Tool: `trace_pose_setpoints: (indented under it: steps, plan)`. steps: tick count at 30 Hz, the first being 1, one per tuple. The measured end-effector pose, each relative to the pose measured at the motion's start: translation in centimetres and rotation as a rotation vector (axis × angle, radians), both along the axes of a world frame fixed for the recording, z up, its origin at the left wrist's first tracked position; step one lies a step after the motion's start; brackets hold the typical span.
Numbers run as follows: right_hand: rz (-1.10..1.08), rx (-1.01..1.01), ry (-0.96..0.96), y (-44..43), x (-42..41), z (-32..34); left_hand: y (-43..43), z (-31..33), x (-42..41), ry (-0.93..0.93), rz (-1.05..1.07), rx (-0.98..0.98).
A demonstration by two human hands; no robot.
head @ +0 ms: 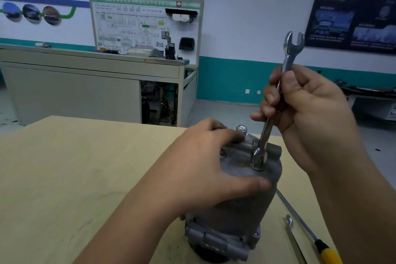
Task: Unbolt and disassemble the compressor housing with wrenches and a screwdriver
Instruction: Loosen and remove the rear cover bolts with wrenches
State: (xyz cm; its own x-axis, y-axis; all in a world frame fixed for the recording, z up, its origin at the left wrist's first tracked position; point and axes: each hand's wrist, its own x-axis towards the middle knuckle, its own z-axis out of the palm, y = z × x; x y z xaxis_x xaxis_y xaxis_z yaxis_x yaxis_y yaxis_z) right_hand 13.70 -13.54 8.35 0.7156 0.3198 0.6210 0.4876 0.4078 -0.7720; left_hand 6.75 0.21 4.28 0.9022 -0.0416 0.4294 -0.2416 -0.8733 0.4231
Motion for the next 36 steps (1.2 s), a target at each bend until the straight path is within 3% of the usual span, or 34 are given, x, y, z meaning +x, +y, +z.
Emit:
trace_pose_setpoints:
  steps: [6,10,13,17,22,24,27,31,36]
  plan:
    - [0.173,-0.003,0.029,-0.4,-0.4,0.4,0.8,1.6,1.0,-0.004,0.004,-0.082]
    - [0.196,-0.064,0.026,-0.5,0.2,0.6,0.5,1.8,2.0,-0.149,-0.205,-0.29]
    - [0.125,-0.172,-0.043,-0.8,0.9,0.8,0.1,1.5,2.3,-0.144,-0.3,-0.288]
    - [-0.002,-0.379,-0.121,-1.1,0.8,1.4,0.5,1.3,2.3,0.019,-0.324,-0.303]
    - [-0.437,-0.697,-0.442,-0.3,-0.8,1.8,0.4,1.3,2.2,0.073,-0.344,-0.32]
    - [-0.489,-0.77,-0.486,-0.6,-1.5,2.1,0.3,1.3,2.1,0.067,-0.356,-0.337]
    - [-0.451,-0.743,-0.492,-0.9,-2.5,2.2,0.2,1.4,1.9,0.028,-0.35,-0.293]
    - [-0.342,-0.556,-0.376,-1.4,-2.4,1.8,0.1,1.4,1.9,-0.002,-0.327,-0.278]
    - [-0.358,-0.43,-0.293,-2.3,-2.0,1.2,0.1,1.5,1.7,-0.01,-0.34,-0.282]
